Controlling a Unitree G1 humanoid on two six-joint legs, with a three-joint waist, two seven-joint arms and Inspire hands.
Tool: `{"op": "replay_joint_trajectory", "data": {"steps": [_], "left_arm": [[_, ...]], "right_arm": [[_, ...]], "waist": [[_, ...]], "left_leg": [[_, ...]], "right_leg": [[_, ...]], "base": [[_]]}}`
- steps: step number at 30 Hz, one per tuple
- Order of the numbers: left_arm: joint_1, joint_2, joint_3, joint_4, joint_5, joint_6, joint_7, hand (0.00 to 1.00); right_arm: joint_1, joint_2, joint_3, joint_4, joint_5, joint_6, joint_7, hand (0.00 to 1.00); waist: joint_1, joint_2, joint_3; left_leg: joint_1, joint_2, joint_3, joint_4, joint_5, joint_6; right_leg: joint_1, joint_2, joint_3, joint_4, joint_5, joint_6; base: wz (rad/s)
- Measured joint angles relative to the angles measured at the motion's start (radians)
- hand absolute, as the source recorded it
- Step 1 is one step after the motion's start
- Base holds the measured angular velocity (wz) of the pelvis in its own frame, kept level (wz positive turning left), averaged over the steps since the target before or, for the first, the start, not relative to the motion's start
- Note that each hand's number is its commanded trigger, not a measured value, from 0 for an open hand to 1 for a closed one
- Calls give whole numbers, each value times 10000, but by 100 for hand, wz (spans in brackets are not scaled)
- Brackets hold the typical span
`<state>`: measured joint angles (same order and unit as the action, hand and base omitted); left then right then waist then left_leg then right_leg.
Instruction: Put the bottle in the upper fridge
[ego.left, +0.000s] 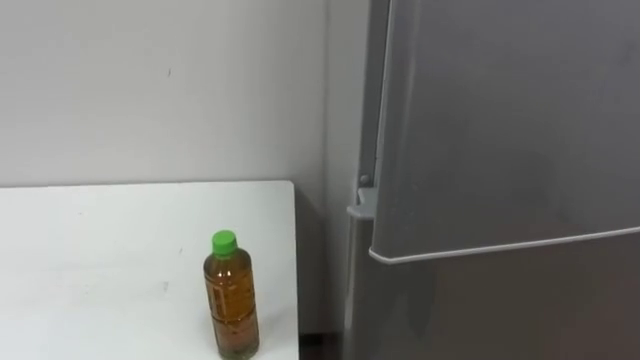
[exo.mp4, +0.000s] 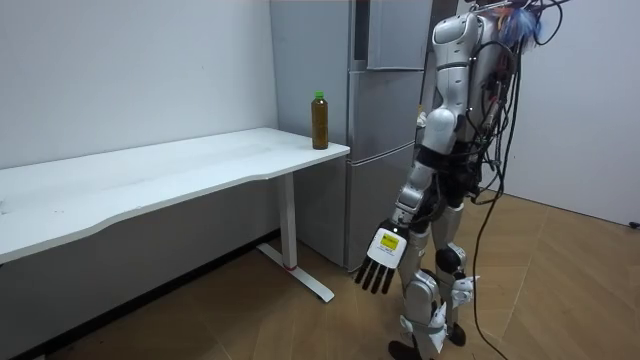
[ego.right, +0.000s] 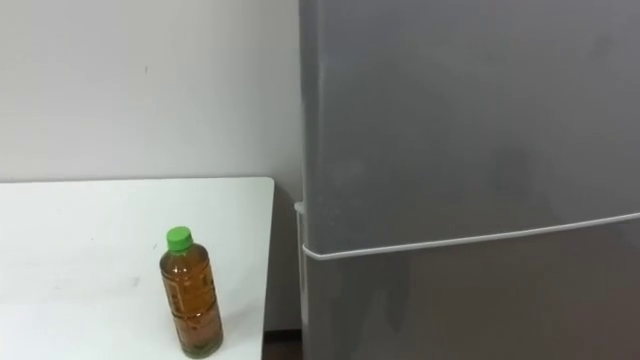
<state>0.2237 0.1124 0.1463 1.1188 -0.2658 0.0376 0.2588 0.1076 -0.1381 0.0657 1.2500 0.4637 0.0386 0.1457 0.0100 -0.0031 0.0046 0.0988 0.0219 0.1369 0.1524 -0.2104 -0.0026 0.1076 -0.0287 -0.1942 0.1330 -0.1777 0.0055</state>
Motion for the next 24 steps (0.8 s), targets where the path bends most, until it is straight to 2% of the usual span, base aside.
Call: {"op": "replay_joint_trajectory", "data": {"steps": [6, 12, 15, 18, 20, 24], "left_arm": [[5, 9, 1207, -242, -1172, 2, 918, 0], [-164, 158, 1537, -956, -2003, -55, 1743, 0], [-61, 203, 1737, -2061, -2736, -149, 2203, 0], [-49, 218, 1741, -3166, -3306, -483, 2606, 0], [-155, 235, 1738, -3581, -3304, -668, 2820, 0], [-268, 235, 1814, -5095, -3312, -923, 3517, 0]], "right_arm": [[18, -4, -393, -7, -10, 132, 86, 0], [-17, -125, -705, -15, -397, 168, 65, 0], [73, -144, -913, -64, -415, 172, -16, 0], [80, -144, -998, -110, -415, 134, -30, 0], [91, -143, -997, -133, -380, 45, -20, 0], [148, -157, -1113, -280, -461, -50, -44, 0]], "waist": [[6, 100, -13], [141, 322, -7], [160, 345, -19], [186, 360, -26], [218, 361, -24], [210, 367, -25]], "left_leg": [[47, 0, -29, 6, -6, 2], [161, 2, -30, -10, -6, 1], [169, 1, -60, 9, -5, 1], [190, -1, -64, 80, -5, 1], [176, 0, -64, 84, -5, 1], [120, 4, -67, 96, -6, 2]], "right_leg": [[63, -5, 2, 7, -3, 0], [150, -4, -7, 28, -4, -1], [180, -6, -12, 24, -6, -3], [208, -11, -12, 41, -6, -4], [210, -9, -14, 43, -5, -4], [153, -6, -6, 62, -5, -4]], "base": [[-1], [0], [0], [0], [0], [0]]}}
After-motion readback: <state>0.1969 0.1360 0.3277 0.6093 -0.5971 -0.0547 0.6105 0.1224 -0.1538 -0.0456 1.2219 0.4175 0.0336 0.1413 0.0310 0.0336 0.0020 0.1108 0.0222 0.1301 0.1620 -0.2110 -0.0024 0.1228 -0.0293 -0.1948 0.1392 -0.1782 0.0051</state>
